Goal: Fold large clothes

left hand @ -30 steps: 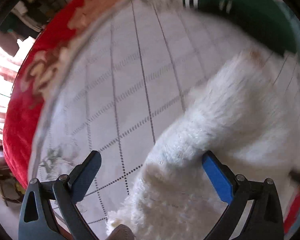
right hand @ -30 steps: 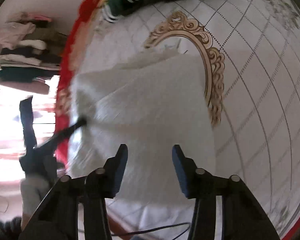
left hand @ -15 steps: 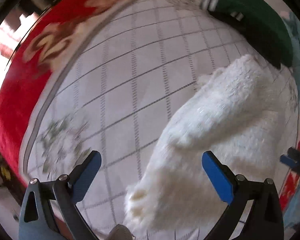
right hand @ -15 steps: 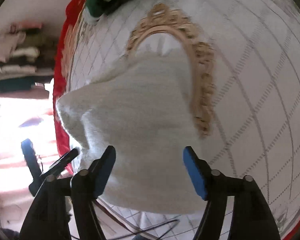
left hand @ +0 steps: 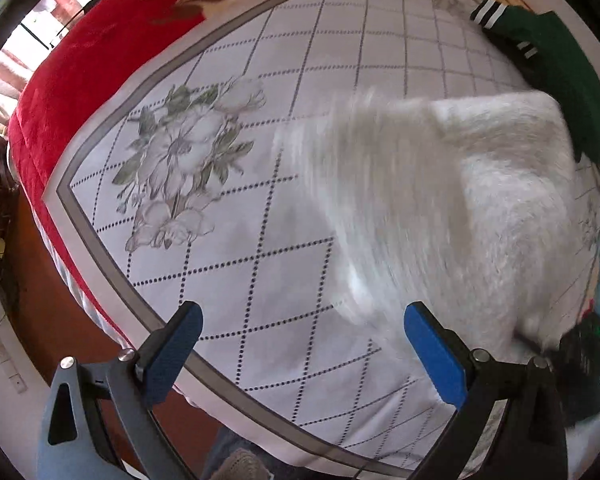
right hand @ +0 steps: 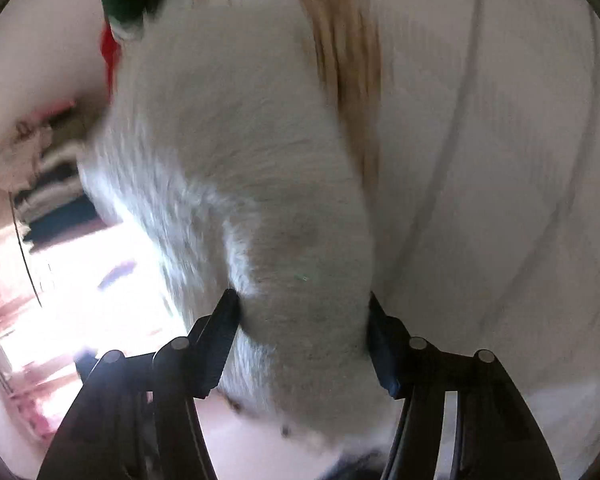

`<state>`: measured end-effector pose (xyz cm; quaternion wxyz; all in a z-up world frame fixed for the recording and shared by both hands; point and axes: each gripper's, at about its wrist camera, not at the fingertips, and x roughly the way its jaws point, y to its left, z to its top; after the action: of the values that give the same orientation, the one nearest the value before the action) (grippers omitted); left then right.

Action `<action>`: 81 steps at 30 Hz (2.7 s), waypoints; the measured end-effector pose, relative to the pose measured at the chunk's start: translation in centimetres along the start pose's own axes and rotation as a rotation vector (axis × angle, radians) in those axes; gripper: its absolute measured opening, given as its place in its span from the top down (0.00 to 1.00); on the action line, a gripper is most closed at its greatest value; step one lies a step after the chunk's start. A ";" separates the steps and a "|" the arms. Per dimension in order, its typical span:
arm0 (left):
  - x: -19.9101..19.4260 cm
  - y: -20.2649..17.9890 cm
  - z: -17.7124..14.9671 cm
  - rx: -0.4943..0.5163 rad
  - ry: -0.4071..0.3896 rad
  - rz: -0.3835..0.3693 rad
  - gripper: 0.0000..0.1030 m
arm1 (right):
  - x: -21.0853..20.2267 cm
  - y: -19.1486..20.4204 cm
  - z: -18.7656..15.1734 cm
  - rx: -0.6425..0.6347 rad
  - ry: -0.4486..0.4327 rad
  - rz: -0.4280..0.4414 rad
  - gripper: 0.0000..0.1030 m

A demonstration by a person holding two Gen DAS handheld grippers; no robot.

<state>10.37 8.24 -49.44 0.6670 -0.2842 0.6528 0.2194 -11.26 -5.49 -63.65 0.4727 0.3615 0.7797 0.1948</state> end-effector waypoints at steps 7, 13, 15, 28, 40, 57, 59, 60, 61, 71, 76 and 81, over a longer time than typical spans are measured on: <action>0.7 1.3 -0.2 -0.041 -0.004 0.020 0.00 | -6.8 5.3 -0.7 -0.174 -0.193 -0.198 0.40; 0.7 -0.9 1.1 -0.044 -0.052 -0.009 0.00 | -6.1 13.2 5.4 -0.437 -0.199 -0.291 0.78; 0.9 -1.1 1.8 -0.040 -0.064 -0.003 0.00 | -3.3 13.9 7.8 -0.433 -0.143 -0.384 0.88; -0.8 0.0 2.0 -0.010 -0.074 -0.004 0.00 | -4.6 14.8 9.9 -0.339 -0.211 -0.393 0.55; 4.1 -0.7 8.6 -0.091 -0.011 -0.231 0.08 | -0.7 -0.9 1.5 0.087 -0.174 0.073 0.31; 0.8 0.4 4.2 -0.134 -0.165 -0.225 0.95 | 0.6 0.7 3.4 0.059 -0.183 0.080 0.29; 3.8 2.1 4.1 -0.171 -0.110 -0.211 0.93 | 0.8 1.2 3.6 0.048 -0.178 0.090 0.28; 4.7 2.2 4.3 -0.168 -0.096 -0.219 0.92 | 1.0 1.7 3.7 0.037 -0.175 0.091 0.28; 4.9 2.0 4.3 -0.156 -0.096 -0.214 0.92 | 1.1 2.1 3.8 0.024 -0.175 0.090 0.28; 1.7 1.3 5.6 -0.132 -0.032 -0.267 0.55 | 6.8 2.4 7.7 0.026 -0.003 0.270 0.24; -1.9 1.3 5.0 0.003 -0.121 -0.190 0.25 | 1.7 4.8 11.2 -0.011 -0.120 0.149 0.38; -3.5 -1.2 6.6 0.142 -0.152 -0.182 0.10 | -4.7 7.4 17.1 -0.088 -0.253 -0.040 0.26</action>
<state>15.93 12.00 -45.95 0.7501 -0.2771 0.5858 0.1321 7.99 -4.73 -64.22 0.5865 0.3467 0.7115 0.1721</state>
